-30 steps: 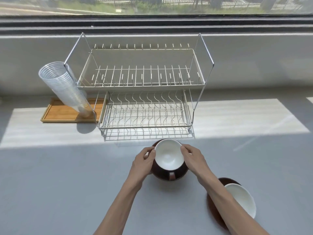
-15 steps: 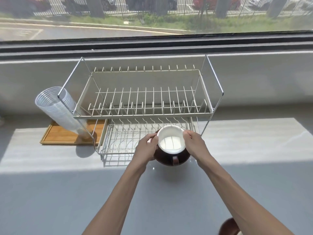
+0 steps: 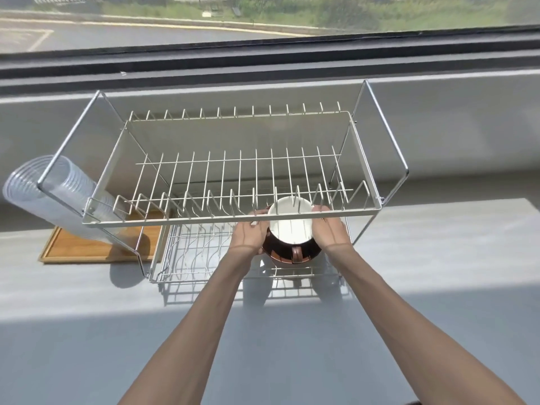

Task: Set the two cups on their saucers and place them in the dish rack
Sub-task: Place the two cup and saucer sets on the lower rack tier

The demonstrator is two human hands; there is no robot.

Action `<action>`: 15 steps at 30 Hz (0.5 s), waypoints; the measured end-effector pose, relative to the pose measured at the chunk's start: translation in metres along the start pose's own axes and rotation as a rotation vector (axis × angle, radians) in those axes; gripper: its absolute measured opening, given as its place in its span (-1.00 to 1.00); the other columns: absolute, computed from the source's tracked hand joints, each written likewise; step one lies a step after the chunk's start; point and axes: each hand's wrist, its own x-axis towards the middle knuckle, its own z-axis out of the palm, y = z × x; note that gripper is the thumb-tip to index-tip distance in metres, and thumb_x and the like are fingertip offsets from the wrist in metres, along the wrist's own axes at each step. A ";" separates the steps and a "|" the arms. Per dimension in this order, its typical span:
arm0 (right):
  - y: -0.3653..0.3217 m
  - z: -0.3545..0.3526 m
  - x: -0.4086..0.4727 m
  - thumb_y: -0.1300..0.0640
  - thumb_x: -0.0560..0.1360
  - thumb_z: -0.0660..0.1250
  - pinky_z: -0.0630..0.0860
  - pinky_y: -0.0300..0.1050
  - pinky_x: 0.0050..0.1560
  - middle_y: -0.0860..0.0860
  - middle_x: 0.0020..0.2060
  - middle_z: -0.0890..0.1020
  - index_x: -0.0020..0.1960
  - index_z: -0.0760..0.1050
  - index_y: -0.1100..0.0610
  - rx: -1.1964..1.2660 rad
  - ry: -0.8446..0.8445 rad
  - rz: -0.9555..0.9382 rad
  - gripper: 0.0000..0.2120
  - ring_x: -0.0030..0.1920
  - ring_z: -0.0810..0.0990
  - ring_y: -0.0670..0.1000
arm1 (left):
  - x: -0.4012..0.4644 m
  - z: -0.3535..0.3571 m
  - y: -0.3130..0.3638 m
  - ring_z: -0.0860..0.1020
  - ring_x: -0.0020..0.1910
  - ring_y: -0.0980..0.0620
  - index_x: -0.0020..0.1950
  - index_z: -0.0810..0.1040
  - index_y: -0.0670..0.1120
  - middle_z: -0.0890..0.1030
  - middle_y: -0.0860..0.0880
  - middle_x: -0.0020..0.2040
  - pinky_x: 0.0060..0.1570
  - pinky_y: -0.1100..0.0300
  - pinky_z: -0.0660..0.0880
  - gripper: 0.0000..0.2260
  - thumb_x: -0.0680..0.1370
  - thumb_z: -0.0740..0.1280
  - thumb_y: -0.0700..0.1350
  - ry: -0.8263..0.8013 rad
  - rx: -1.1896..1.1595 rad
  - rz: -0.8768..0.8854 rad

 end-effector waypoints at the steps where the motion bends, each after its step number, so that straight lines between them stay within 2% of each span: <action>1: 0.000 0.001 0.001 0.08 0.65 0.02 0.43 0.04 0.18 0.16 0.06 0.60 0.06 0.52 0.17 -0.002 -0.002 -0.002 -0.68 0.10 0.53 0.19 | 0.001 0.000 -0.001 0.46 -0.25 -0.09 -0.22 0.48 -0.06 0.46 -0.05 -0.30 -0.26 0.12 0.51 -0.77 0.65 0.23 -0.16 -0.018 0.001 0.017; 3: 0.000 0.002 0.004 0.13 0.64 0.01 0.44 0.05 0.16 0.14 -0.01 0.57 -0.01 0.48 0.15 -0.031 -0.011 -0.011 -0.72 0.06 0.53 0.18 | 0.003 0.001 -0.001 0.44 -0.25 -0.04 -0.02 0.56 0.01 0.48 -0.06 -0.29 -0.17 0.07 0.52 -0.89 0.63 0.26 -0.14 -0.026 -0.062 0.038; 5: -0.001 0.002 0.005 0.17 0.62 0.00 0.45 0.08 0.15 0.18 0.00 0.58 -0.03 0.46 0.17 -0.058 -0.003 -0.025 -0.73 0.07 0.54 0.22 | 0.004 0.002 -0.001 0.44 -0.20 -0.03 0.15 0.54 0.05 0.49 -0.06 -0.28 -0.07 0.01 0.53 -0.86 0.62 0.28 -0.11 -0.029 -0.093 0.061; 9: -0.002 0.002 0.001 0.15 0.64 -0.02 0.42 0.03 0.11 0.21 0.11 0.59 0.09 0.49 0.20 -0.080 -0.004 -0.012 -0.69 0.13 0.53 0.24 | 0.006 0.002 -0.005 0.46 -0.18 -0.05 0.11 0.54 0.05 0.48 -0.05 -0.29 0.08 -0.10 0.59 -0.88 0.62 0.26 -0.03 -0.020 -0.031 0.055; 11: -0.001 0.002 0.000 0.11 0.64 0.00 0.39 0.00 0.10 0.20 0.14 0.59 0.11 0.50 0.17 -0.074 0.000 0.015 -0.68 0.15 0.52 0.23 | 0.009 0.002 -0.010 0.56 -0.08 -0.13 0.10 0.58 -0.09 0.59 -0.14 -0.15 0.16 -0.18 0.59 -0.66 0.51 0.25 0.12 -0.005 0.038 0.042; 13: -0.002 -0.001 -0.007 0.13 0.64 0.01 0.38 -0.01 0.16 0.24 0.17 0.57 0.05 0.48 0.22 -0.076 -0.003 0.058 -0.71 0.18 0.50 0.23 | 0.010 0.001 -0.015 0.57 0.18 -0.18 0.26 0.54 -0.12 0.62 -0.16 0.16 0.21 -0.17 0.55 -0.46 0.44 0.19 0.19 -0.007 0.113 0.035; 14: -0.001 -0.002 -0.012 0.14 0.65 0.01 0.35 -0.01 0.21 0.26 0.20 0.54 0.07 0.46 0.25 -0.079 -0.001 0.075 -0.71 0.22 0.47 0.23 | 0.006 0.001 -0.016 0.54 0.26 -0.16 0.35 0.49 -0.08 0.59 -0.13 0.26 0.25 -0.16 0.53 -0.46 0.47 0.19 0.19 -0.020 0.142 0.052; 15: 0.001 -0.003 -0.016 0.16 0.66 0.00 0.29 -0.02 0.28 0.27 0.27 0.49 0.18 0.45 0.29 -0.059 -0.005 0.094 -0.69 0.30 0.42 0.22 | 0.000 0.000 -0.017 0.52 0.29 -0.15 0.40 0.45 -0.04 0.57 -0.10 0.31 0.28 -0.15 0.50 -0.49 0.51 0.20 0.16 -0.033 0.166 0.076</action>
